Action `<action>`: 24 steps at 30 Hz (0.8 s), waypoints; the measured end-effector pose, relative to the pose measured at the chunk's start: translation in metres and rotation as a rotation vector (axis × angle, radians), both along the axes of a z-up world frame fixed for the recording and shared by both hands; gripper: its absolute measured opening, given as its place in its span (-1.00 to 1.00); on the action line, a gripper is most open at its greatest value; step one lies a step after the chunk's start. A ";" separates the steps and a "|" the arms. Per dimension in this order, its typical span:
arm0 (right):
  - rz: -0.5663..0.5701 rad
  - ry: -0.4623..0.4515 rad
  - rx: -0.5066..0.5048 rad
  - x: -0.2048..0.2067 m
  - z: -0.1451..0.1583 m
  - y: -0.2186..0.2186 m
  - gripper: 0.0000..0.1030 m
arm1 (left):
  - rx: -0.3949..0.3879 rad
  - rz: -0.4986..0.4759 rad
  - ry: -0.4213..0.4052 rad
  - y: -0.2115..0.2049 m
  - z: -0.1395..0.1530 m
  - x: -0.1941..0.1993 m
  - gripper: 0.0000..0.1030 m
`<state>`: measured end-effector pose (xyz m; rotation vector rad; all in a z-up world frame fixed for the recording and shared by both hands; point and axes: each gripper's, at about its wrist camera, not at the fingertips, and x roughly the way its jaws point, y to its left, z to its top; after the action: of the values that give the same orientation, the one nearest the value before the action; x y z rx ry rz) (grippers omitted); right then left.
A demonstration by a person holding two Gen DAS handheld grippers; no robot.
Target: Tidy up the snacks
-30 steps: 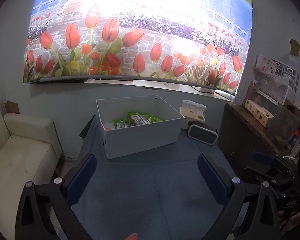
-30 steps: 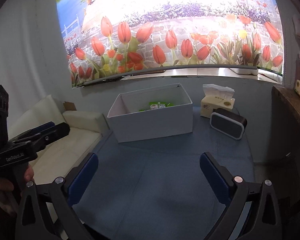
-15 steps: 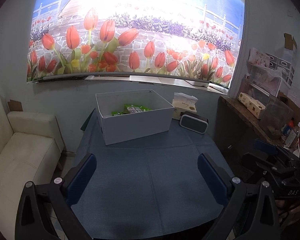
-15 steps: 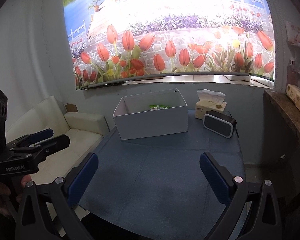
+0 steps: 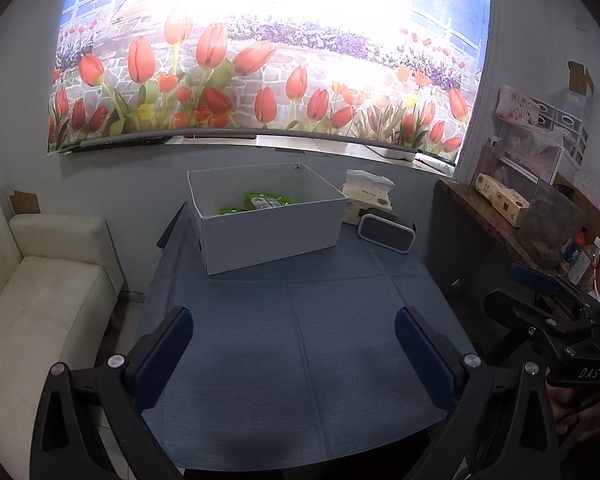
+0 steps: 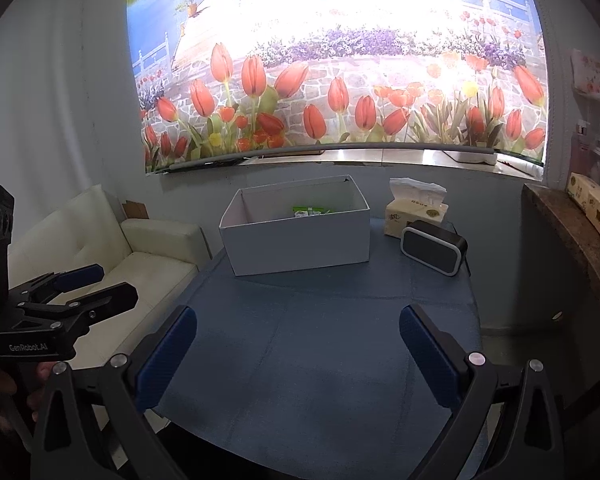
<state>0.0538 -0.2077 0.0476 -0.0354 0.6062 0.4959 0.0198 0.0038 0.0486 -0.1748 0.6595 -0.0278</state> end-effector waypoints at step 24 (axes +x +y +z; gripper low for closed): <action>0.008 0.011 -0.009 0.000 0.000 0.005 1.00 | -0.001 -0.007 -0.003 0.003 0.000 0.002 1.00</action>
<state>0.0534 -0.2022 0.0471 -0.0443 0.6192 0.5014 0.0219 0.0068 0.0490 -0.1734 0.6567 -0.0353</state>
